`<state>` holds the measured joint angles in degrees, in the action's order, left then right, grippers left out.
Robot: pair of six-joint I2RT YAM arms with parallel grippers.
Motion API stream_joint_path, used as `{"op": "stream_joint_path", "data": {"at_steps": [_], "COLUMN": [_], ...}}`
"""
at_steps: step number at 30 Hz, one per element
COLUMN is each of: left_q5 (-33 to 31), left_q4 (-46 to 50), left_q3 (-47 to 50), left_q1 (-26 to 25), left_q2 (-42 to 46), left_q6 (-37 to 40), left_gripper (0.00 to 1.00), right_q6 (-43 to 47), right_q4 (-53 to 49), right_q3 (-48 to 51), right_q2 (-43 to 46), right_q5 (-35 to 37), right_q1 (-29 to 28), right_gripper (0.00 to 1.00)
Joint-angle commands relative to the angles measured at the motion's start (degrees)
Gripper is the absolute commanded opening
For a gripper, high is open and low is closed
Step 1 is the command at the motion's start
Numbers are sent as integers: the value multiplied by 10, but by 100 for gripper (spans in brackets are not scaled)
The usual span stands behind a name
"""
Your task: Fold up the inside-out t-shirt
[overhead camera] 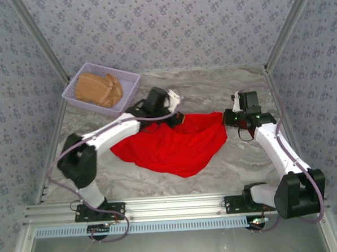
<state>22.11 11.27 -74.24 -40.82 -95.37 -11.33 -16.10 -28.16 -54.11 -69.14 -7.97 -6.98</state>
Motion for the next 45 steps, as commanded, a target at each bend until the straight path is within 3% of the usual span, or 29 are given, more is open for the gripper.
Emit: {"op": "stream_joint_path", "data": {"at_steps": [1, 5, 7, 9, 12, 16, 21, 26, 30, 39, 40, 43, 45], "left_q5": [119, 146, 150, 152, 153, 157, 144, 144, 146, 154, 153, 131, 107], "left_q4": [-88, -113, -110, -112, -112, -114, -98, -88, -84, -80, -79, -62, -60], "left_q3": [41, 61, 61, 65, 66, 68, 67, 66, 68, 67, 68, 67, 75], "left_q1": [18, 21, 22, 22, 22, 21, 21, 21, 20, 19, 20, 22, 30], "left_q2": [51, 69, 73, 76, 79, 84, 95, 102, 106, 104, 105, 109, 118], "left_q6": [-140, -208, -222, -225, -227, -230, -223, -214, -209, -201, -199, -188, -187], "left_gripper": [0, 0, 0, 0, 0, 0, 0, 0, 0, 0, 0, 0, 0], "right_q6": [30, 59, 88, 94, 53, 49, 51, 31, 17, 29, 29, 24, 16], "right_q4": [-32, -78, -22, 40, 137, 221, 343, 352, 398, 455, 466, 472, 456], "right_q3": [-62, -96, -47, 13, 97, 137, 175, 173, 166, 128, 127, 127, 139], "right_q2": [-33, -27, 42, 113, 153, 95, 65, 19, -11, -95, -99, -86, -50], "right_q5": [108, 230, 178, 53, -79, -64, -87, -4, -30, -67, -84, -157, -210], "right_q1": [-13, -72, -121, -143, -175, -244, -283, -268, -222, -207, -202, -184, -171], "right_gripper": [10, 31, 39, 43, 44, 41, 32, 25, 27, 40, 38, 2, 0]}}
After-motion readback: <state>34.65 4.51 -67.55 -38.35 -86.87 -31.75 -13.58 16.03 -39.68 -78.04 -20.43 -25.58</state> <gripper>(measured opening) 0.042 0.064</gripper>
